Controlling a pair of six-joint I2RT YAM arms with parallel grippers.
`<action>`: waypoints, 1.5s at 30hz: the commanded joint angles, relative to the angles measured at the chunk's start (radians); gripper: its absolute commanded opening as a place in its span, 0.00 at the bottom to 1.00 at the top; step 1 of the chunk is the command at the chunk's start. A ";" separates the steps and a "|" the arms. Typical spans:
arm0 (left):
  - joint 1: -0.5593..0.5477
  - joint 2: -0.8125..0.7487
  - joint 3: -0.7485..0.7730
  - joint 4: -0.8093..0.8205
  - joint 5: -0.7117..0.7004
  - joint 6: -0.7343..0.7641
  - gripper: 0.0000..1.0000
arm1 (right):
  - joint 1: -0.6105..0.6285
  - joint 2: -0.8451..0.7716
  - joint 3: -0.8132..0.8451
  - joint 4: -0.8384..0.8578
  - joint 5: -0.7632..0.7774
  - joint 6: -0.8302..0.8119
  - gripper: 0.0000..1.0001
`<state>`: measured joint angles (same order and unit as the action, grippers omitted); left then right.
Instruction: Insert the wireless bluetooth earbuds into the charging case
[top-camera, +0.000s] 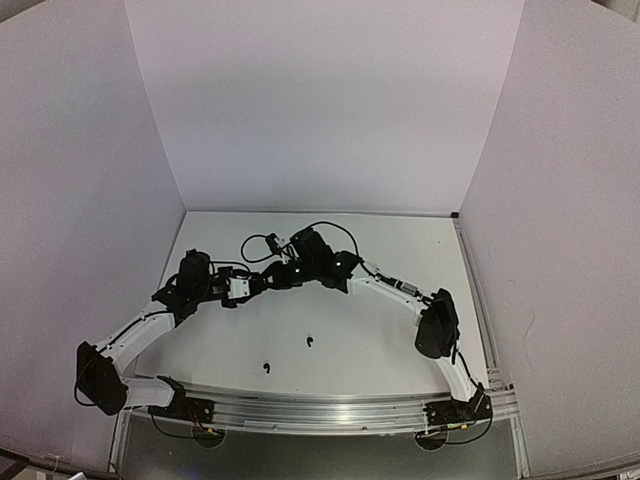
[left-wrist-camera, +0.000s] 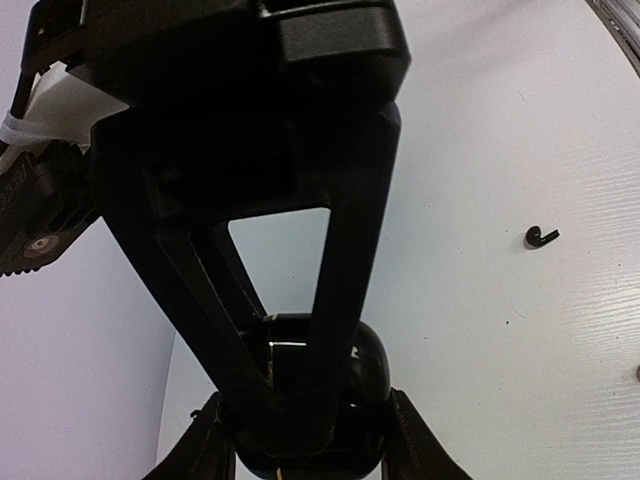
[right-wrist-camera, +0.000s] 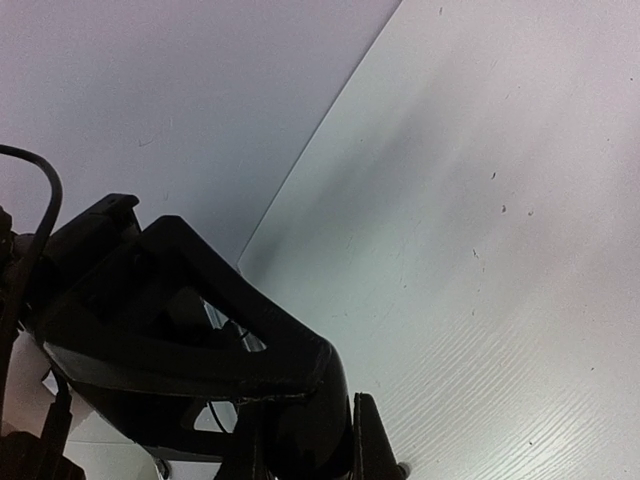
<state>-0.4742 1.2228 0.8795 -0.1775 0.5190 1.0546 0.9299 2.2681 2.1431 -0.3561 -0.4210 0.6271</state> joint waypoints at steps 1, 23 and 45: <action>-0.007 -0.047 0.051 0.040 0.034 -0.253 0.99 | 0.004 -0.103 -0.058 0.010 0.034 -0.146 0.00; 0.012 -0.073 0.064 0.276 0.546 -0.987 0.52 | 0.042 -0.465 -0.480 0.526 -0.091 -0.599 0.00; 0.012 -0.070 0.046 0.332 0.635 -1.033 0.35 | 0.074 -0.498 -0.530 0.618 0.018 -0.661 0.00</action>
<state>-0.4637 1.1658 0.9268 0.1166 1.1347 0.0451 0.9985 1.8196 1.6043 0.2078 -0.4344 0.0036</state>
